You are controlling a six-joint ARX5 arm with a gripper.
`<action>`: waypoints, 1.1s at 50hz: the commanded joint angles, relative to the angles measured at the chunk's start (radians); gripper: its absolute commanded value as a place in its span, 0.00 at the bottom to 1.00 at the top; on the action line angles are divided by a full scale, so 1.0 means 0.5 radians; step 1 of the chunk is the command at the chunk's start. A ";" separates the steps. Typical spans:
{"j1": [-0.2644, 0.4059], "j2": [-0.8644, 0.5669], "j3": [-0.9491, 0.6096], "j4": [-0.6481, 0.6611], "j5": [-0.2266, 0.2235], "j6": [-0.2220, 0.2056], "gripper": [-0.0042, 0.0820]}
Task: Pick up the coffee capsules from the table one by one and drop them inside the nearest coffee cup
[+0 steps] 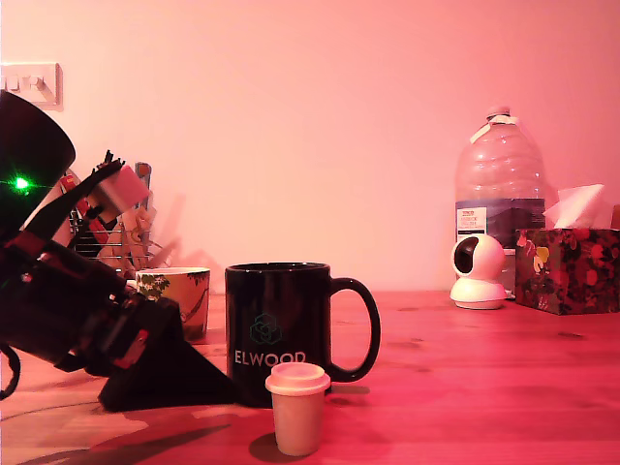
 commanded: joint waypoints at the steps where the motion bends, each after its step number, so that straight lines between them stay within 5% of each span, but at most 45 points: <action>1: -0.022 -0.074 -0.011 -0.036 0.008 0.030 0.65; 4: -0.031 -0.114 -0.011 -0.107 0.008 0.031 0.65; 22: -0.136 -0.311 -0.011 -0.407 0.011 0.344 0.65; 36: -0.257 -0.323 -0.010 -0.480 0.077 0.433 0.65; 55: -0.322 -0.321 0.046 -0.516 0.076 0.432 0.65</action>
